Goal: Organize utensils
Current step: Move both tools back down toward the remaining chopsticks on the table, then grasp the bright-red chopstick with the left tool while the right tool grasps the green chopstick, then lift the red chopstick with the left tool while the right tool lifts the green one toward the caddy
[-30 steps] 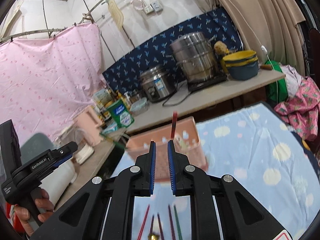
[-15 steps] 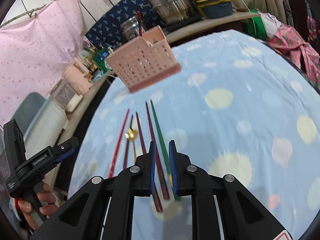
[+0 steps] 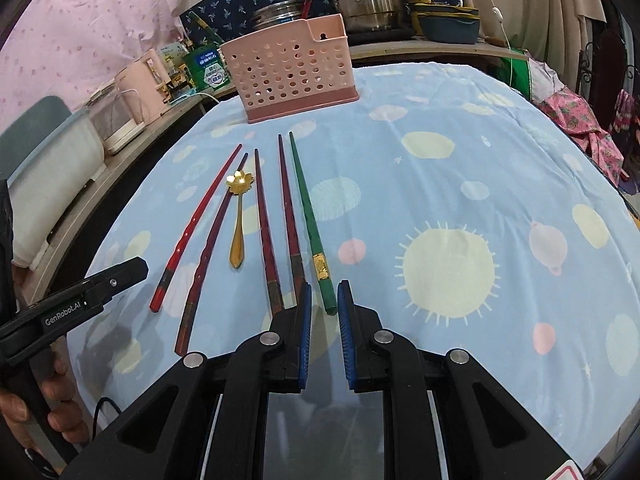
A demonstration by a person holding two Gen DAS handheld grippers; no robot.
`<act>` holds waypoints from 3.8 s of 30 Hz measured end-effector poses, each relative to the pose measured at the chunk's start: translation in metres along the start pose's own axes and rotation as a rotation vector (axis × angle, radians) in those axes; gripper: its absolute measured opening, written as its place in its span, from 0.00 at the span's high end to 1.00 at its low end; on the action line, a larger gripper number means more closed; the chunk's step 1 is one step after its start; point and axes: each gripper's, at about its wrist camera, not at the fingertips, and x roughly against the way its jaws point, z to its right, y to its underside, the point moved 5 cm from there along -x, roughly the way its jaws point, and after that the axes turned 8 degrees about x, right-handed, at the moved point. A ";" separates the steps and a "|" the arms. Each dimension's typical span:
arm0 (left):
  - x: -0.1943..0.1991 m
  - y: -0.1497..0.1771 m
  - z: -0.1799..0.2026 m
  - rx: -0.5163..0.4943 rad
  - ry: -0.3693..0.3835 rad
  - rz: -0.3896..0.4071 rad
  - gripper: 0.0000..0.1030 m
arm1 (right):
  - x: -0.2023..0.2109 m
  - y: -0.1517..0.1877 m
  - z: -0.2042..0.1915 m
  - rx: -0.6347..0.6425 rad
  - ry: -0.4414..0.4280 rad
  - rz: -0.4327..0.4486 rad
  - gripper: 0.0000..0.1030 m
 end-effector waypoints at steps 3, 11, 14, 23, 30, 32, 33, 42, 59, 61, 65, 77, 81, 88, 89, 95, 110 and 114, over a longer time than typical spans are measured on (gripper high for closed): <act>-0.003 0.004 0.000 -0.001 0.000 -0.006 0.56 | -0.003 0.001 0.001 -0.003 0.002 -0.005 0.84; -0.010 0.009 0.000 -0.013 -0.017 -0.012 0.56 | -0.010 0.003 0.004 -0.017 0.003 -0.014 0.85; -0.012 0.010 0.002 -0.019 -0.021 -0.007 0.56 | -0.012 0.003 0.004 -0.014 0.006 -0.011 0.84; -0.016 0.012 0.005 -0.058 -0.050 0.027 0.57 | -0.015 0.002 0.004 -0.003 0.018 0.003 0.85; -0.016 0.011 0.003 -0.057 -0.053 0.037 0.63 | -0.016 0.001 0.003 0.026 0.035 0.008 0.88; -0.016 0.011 0.003 -0.056 -0.054 0.039 0.66 | -0.016 0.001 0.003 0.030 0.037 0.010 0.88; -0.017 0.011 0.002 -0.055 -0.054 0.039 0.69 | -0.016 0.001 0.003 0.033 0.037 0.011 0.88; -0.017 0.010 0.002 -0.051 -0.029 0.021 0.92 | -0.016 0.002 0.003 0.038 0.036 0.016 0.89; -0.008 0.012 0.003 -0.025 -0.011 -0.012 0.93 | -0.002 0.000 0.007 0.007 0.014 0.047 0.91; -0.006 0.012 0.004 -0.020 -0.008 -0.012 0.93 | 0.001 -0.001 0.008 0.004 0.013 0.057 0.91; 0.003 0.008 0.005 -0.015 0.001 -0.001 0.93 | 0.008 -0.004 0.008 -0.002 0.006 0.077 0.91; 0.034 -0.012 0.014 -0.003 0.032 0.052 0.93 | 0.034 -0.018 0.013 -0.040 -0.029 0.147 0.92; 0.046 -0.024 0.016 0.001 0.041 0.075 0.93 | 0.048 -0.027 0.015 -0.051 -0.032 0.197 0.92; 0.066 -0.052 0.020 0.000 0.045 0.136 0.93 | 0.072 -0.051 0.023 -0.083 -0.058 0.271 0.92; 0.069 -0.057 0.021 0.003 0.047 0.144 0.93 | 0.076 -0.055 0.024 -0.089 -0.063 0.282 0.92; 0.081 -0.083 0.024 0.005 0.052 0.202 0.93 | 0.092 -0.078 0.033 -0.116 -0.073 0.333 0.92; 0.098 -0.151 0.046 -0.010 0.087 0.324 0.93 | 0.106 -0.136 0.042 -0.098 -0.075 0.415 0.92; 0.095 -0.173 0.052 -0.001 0.107 0.336 0.93 | 0.105 -0.158 0.044 -0.093 -0.082 0.432 0.92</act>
